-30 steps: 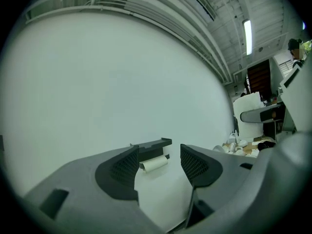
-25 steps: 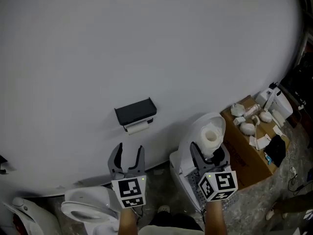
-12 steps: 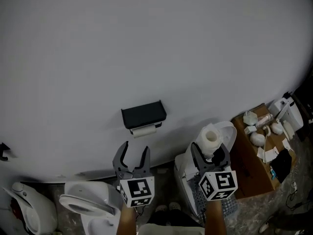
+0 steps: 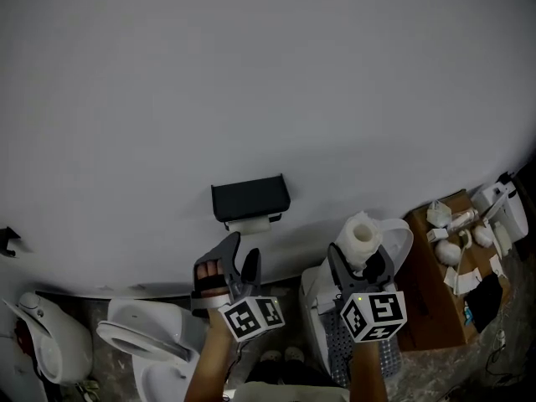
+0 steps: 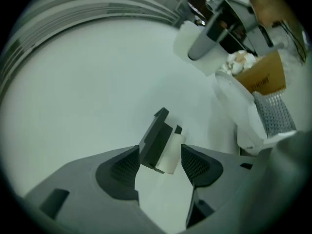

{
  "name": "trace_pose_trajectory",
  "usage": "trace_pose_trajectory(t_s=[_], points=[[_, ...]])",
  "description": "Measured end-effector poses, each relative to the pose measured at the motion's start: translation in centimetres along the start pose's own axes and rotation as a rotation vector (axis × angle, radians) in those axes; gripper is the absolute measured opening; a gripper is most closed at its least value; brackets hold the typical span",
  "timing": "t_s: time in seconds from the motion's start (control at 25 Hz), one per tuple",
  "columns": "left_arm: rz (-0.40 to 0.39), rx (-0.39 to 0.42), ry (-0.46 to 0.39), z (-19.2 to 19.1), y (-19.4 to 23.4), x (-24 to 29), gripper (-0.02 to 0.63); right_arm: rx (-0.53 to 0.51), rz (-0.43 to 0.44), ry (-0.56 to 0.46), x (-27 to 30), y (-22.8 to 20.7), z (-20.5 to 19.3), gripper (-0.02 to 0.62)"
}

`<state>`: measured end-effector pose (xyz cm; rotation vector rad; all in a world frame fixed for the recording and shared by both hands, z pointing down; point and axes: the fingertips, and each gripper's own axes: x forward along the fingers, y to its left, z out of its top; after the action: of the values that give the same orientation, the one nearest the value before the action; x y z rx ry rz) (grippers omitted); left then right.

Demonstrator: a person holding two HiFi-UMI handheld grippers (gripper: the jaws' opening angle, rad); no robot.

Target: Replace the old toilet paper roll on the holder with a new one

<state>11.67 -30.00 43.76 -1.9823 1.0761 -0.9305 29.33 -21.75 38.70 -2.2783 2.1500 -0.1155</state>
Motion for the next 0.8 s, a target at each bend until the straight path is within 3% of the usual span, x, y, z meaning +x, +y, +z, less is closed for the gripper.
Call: trace_pose_trajectory(t_s=[0.24, 0.36, 0.52, 0.8], points=[[0.066, 0.351, 0.095, -0.7, -1.2, 2.7, 0.256, 0.003, 0.010, 0.009, 0.7, -0.7, -0.3, 0.310], [0.080, 0.473, 0.136, -1.4, -1.7, 4.1, 0.262, 0.004, 0.010, 0.011, 1.0, -1.1, -0.3, 0.310], [0.083, 0.525, 0.158, -2.1, -2.3, 5.9, 0.272, 0.005, 0.011, 0.016, 1.5, -1.3, -0.5, 0.310], [0.085, 0.542, 0.173, -2.7, -2.5, 7.2, 0.272, 0.006, 0.009, 0.021, 1.6, -1.6, -0.7, 0.310]])
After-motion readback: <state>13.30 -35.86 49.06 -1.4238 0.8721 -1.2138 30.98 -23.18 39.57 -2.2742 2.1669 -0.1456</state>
